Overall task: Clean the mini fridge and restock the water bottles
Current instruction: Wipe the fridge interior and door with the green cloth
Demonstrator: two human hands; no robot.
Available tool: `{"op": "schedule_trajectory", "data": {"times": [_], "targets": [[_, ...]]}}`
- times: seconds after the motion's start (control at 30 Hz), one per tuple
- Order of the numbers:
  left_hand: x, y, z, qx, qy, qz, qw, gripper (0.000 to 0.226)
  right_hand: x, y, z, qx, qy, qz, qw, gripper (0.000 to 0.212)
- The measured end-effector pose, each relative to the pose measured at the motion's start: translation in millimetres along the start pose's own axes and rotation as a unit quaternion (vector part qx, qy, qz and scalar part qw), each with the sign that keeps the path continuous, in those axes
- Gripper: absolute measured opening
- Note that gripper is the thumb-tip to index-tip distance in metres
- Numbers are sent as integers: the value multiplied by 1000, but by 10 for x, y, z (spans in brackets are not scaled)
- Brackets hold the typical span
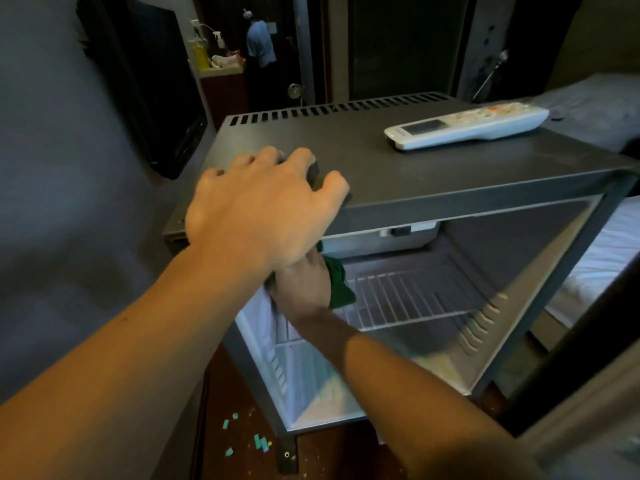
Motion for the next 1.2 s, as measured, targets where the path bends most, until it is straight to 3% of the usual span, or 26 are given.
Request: {"op": "schedule_trajectory", "data": {"times": [0.1, 0.17, 0.23, 0.3, 0.4, 0.47, 0.57, 0.77, 0.83, 0.9, 0.97, 1.0, 1.1, 1.13, 1.2], "targets": [[24, 11, -10, 0, -1, 6, 1000, 58, -215, 191, -27, -9, 152, -119, 981, 33], [21, 10, -9, 7, 0, 4, 1000, 57, -662, 309, -61, 51, 170, -187, 966, 36], [28, 14, -20, 5, 5, 2, 1000, 56, -1247, 516, -94, 87, 86, -218, 968, 40], [17, 20, -19, 0, 6, -3, 1000, 55, -1782, 755, -133, 111, -59, -220, 968, 46], [-23, 30, 1, -1, 3, -4, 1000, 54, -1974, 899, -187, 136, -199, -172, 955, 53], [-19, 31, 8, -7, 7, -2, 1000, 53, -1852, 796, -341, 186, -226, -171, 941, 62], [-48, 102, -37, -55, 5, 1, 998, 50, -1679, 751, -559, 231, -202, -196, 932, 75], [-82, 219, -171, -157, 5, 11, 988, 53, -1643, 923, -642, 283, -217, -198, 913, 77], [-204, 228, -347, -253, -55, 0, 966, 44, -1669, 990, -679, 290, -227, -193, 909, 76], [-569, 87, -712, -330, -232, -82, 911, 30, -1644, 1005, -675, 275, -210, -214, 914, 74], [-900, -350, -907, -273, -366, -129, 880, 24, -1589, 925, -649, 266, -178, -243, 916, 73], [-960, -620, -831, -212, -364, -142, 896, 24, -1580, 871, -634, 271, -175, -240, 916, 73], [-640, -1470, -312, -6, -131, -143, 981, 46, -1643, 817, -634, 270, -226, -182, 918, 76], [-463, -1781, -192, 71, -65, -107, 990, 56, -1662, 815, -635, 260, -234, -168, 922, 76], [-259, -2254, -105, 175, -18, -43, 983, 63, -1667, 800, -641, 250, -222, -177, 926, 72]]}}
Point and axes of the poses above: each hand's wrist, its own z-axis towards the middle knuckle, its own y-axis out of the back of the hand, x = y × z, the point moved 8 cm from there along z, towards the middle knuckle, and after that the axes turned 5 degrees about z, right-handed, at the moved point
